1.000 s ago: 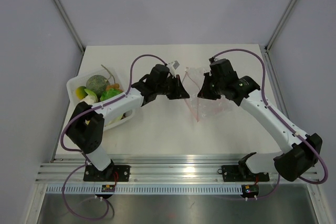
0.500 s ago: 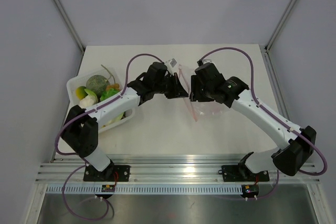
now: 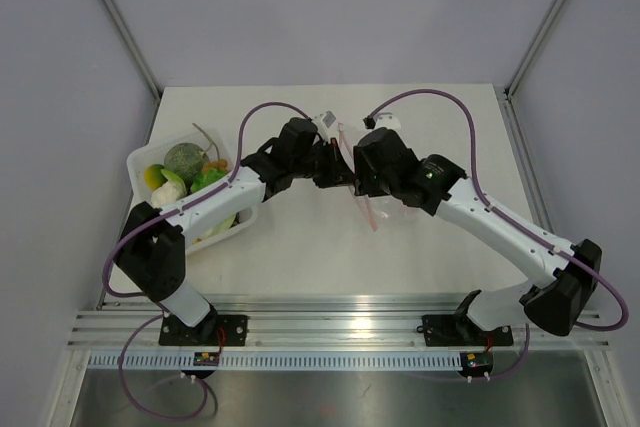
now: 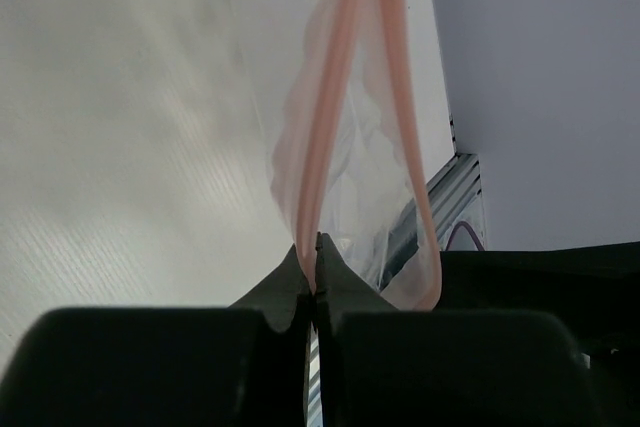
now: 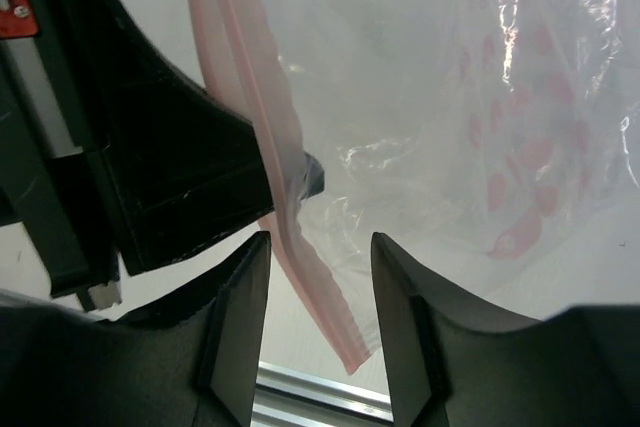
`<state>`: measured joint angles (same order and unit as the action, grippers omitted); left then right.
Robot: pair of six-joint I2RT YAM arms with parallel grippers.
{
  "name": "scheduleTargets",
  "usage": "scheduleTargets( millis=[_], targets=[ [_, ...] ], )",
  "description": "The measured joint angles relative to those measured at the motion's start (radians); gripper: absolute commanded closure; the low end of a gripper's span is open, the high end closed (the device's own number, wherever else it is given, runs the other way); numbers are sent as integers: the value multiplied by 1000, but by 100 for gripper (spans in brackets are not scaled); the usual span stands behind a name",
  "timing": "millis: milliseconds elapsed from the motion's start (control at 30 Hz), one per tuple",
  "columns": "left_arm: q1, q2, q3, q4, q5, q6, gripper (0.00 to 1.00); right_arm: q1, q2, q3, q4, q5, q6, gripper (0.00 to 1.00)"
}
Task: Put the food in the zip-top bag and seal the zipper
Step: Open the zipper of the food storage bag at the center of the board.
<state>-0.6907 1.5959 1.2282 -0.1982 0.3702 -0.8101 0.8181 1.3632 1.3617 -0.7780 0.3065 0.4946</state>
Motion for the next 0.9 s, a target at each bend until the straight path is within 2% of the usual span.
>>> scheduleTargets(
  millis=[67,133,167,267,467,700,900],
  targets=[
    [0,0,0,-5,0,0,100,0,14,0,0,42,-10,53],
    [0,-1,0,-15,1,4,100,0,34,0,0,80,-27,69],
    [0,-2,0,-23,1,9,100,0,44,0,0,103,-36,80],
    [0,-8,3,-55,0,49,100,0,60,-2,7,158,-56,98],
    [0,-8,66,-176,0,177,100,-11,59,-4,28,212,-92,100],
    [0,-10,74,-256,-5,256,100,-19,42,-7,31,227,-95,100],
    [0,-2,131,-370,-89,328,100,-19,-14,2,18,215,-69,100]
  ],
)
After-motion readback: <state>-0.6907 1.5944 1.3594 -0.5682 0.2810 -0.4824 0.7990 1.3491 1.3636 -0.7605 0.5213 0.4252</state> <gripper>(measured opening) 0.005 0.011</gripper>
